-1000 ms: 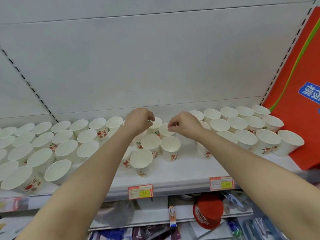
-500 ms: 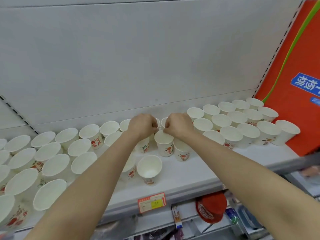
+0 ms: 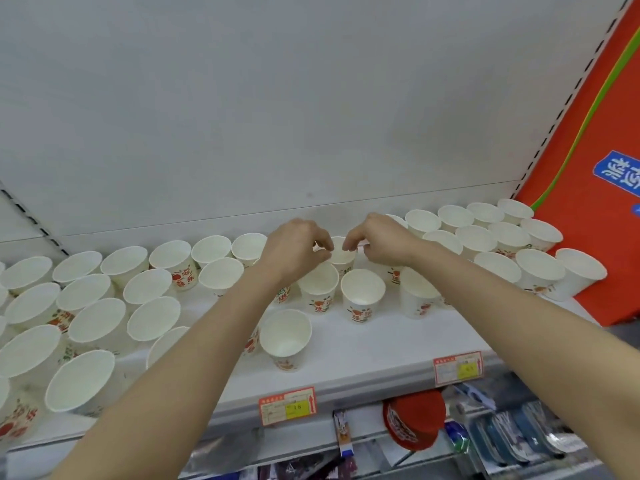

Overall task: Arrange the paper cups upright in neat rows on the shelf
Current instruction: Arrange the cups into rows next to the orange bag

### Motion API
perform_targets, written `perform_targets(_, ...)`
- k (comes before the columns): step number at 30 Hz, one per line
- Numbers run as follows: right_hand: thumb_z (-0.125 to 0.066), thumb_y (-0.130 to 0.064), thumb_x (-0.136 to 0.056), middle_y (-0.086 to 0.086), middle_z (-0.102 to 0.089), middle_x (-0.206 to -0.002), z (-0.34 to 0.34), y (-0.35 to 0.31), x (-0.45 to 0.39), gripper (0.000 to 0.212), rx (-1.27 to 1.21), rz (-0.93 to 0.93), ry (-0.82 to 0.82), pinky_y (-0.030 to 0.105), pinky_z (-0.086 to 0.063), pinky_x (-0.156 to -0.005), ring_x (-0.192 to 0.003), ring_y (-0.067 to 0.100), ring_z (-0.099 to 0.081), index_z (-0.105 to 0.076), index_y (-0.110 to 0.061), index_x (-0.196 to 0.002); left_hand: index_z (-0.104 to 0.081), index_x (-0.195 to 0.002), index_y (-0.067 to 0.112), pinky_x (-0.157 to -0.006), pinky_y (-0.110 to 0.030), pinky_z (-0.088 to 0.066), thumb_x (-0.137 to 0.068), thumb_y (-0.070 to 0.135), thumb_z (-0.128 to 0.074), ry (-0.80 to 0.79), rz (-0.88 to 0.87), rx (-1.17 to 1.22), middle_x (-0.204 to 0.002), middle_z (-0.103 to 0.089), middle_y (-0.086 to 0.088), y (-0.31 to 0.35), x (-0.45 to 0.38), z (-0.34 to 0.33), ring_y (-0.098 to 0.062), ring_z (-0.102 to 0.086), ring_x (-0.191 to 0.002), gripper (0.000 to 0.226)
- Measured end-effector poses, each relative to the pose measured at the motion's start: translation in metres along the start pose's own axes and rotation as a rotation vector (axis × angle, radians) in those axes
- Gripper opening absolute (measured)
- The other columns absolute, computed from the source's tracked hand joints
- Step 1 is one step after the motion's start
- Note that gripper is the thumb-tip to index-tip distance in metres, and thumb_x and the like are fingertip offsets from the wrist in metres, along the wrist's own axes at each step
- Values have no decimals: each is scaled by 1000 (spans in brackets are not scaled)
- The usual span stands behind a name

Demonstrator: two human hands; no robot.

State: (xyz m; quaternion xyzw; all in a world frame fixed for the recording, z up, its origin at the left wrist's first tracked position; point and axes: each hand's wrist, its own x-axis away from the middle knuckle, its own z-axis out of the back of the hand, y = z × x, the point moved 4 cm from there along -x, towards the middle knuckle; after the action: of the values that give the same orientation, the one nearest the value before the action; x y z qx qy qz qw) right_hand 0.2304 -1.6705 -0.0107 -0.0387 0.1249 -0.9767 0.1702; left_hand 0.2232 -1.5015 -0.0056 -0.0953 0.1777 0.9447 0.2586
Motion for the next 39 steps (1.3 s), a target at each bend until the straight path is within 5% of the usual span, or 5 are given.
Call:
perform_targets(7, -69, -22, -77, -2, -43, -77, -9, 2, -19, 11, 289, 153, 92, 38, -41, -80, -89, 27, -50, -74, -30, -84, -73, -99, 30, -78, -33, -48, -87, 32, -66, -27, 97, -22, -99, -67, 8, -13, 6, -3, -14, -57, -97, 13)
perform_targets(17, -60, -18, -86, 6, -48, -92, -5, 23, -18, 22, 278, 53, 147, 27, -27, -76, -98, 31, -46, -72, -29, -102, -69, -115, 27, -79, -31, -42, -87, 18, -65, -72, 192, -184, -114, -68, 3, -34, 6, -4, -22, -53, -110, 30)
perform_targets(24, -68, -19, -83, -4, -69, -94, 14, 21, 20, 18, -44, 44, 276, 28, -39, -78, -96, 16, -53, -73, -26, -99, -73, -107, 29, -71, -26, -34, -88, 25, -65, -107, 179, -218, -106, -69, 4, -34, 0, -9, -19, -55, -104, 21)
perform_targets(28, -78, -27, -75, -13, -68, -87, 4, 10, 62, 14, -256, 95, 118, 26, -46, -74, -83, 0, -56, -75, -28, -89, -75, -98, 27, -70, -29, -44, -84, 26, -67, -91, 205, -196, -98, -71, 1, -30, -3, -15, -22, -59, -97, 15)
perform_targets(39, -79, -28, -73, -21, -58, -74, -8, -17, 91, 11, -81, 251, 130, 10, -30, -77, -77, 1, -43, -75, -26, -83, -75, -97, 28, -78, -32, -44, -82, 24, -71, -60, 172, -163, -102, -69, 2, -25, -10, -19, -21, -53, -100, 16)
